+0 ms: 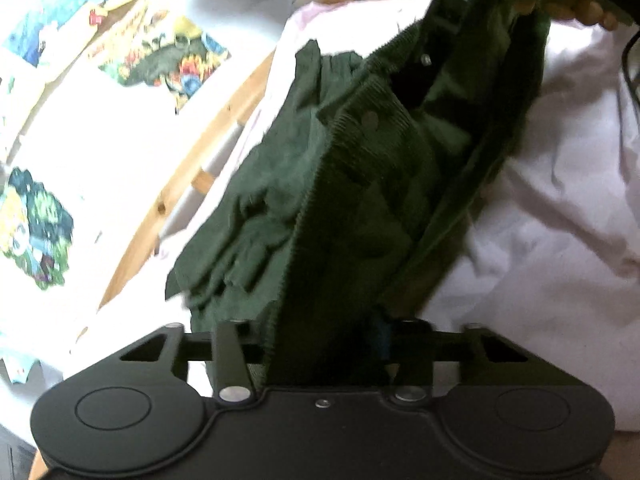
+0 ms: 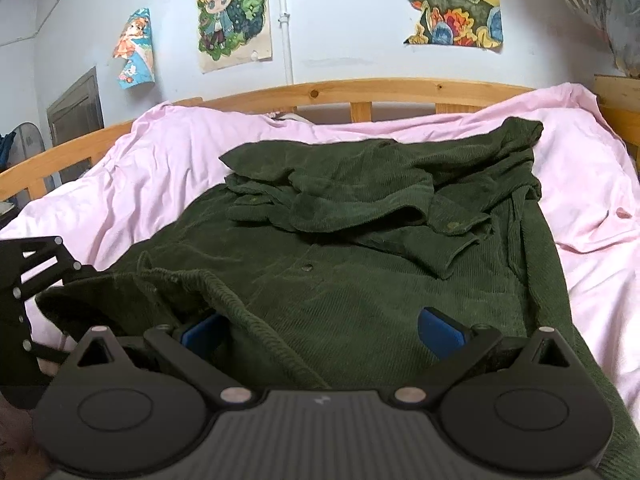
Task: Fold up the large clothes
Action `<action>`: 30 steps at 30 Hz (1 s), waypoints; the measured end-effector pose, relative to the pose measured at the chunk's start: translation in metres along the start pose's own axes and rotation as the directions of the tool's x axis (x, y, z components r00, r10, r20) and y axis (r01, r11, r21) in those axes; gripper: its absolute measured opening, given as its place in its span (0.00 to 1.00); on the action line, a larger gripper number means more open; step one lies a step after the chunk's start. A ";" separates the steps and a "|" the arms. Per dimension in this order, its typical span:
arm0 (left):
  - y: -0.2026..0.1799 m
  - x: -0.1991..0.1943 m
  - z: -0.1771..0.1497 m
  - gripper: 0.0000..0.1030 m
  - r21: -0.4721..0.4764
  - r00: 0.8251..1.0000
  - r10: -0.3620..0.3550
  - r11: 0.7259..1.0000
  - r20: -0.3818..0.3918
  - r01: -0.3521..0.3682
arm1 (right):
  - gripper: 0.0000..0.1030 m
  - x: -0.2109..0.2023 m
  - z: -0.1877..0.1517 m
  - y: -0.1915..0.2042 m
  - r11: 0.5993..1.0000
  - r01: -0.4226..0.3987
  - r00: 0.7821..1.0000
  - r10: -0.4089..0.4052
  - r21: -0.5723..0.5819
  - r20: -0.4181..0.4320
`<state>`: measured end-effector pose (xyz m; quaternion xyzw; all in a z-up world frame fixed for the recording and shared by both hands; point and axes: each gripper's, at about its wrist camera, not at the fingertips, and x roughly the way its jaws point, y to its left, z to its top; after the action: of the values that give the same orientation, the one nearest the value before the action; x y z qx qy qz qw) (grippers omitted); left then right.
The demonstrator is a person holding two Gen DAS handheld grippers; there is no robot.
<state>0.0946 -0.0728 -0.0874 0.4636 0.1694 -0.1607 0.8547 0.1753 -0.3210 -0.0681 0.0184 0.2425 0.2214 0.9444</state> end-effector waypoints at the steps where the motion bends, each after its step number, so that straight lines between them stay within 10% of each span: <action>1: 0.004 -0.001 0.003 0.26 -0.009 1.000 -0.013 1.000 0.007 0.013 | 1.00 -0.003 0.000 0.001 1.000 -0.018 1.000 0.018 -0.010 0.001; 10: 0.070 0.018 0.027 0.08 -0.278 0.975 -0.222 0.938 -0.014 0.209 | 1.00 -0.010 -0.025 0.064 0.906 -0.055 0.996 0.023 -0.419 -0.081; 15: 0.100 0.027 0.034 0.08 -0.387 0.959 -0.282 0.885 0.000 0.260 | 0.98 0.025 -0.049 0.088 0.774 0.111 0.977 -0.202 -0.623 -0.076; 18: 0.105 0.026 0.035 0.08 -0.423 0.959 -0.285 0.868 0.007 0.261 | 0.77 0.034 -0.046 0.087 0.732 0.227 0.962 -0.270 -0.643 0.033; 22: 0.093 0.022 0.027 0.12 -0.420 0.960 -0.279 0.872 -0.002 0.253 | 0.26 0.024 -0.027 0.073 0.831 0.235 0.970 -0.233 -0.504 0.070; 30: 0.039 0.005 0.015 0.58 -0.273 0.979 -0.195 0.946 -0.053 0.173 | 0.16 0.004 -0.008 0.051 0.952 0.132 0.990 -0.113 -0.278 0.084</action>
<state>0.1181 -0.0656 -0.0533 0.3324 0.2658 -0.1970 0.8832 0.1541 -0.2735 -0.0695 -0.1242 0.1771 0.1939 0.9569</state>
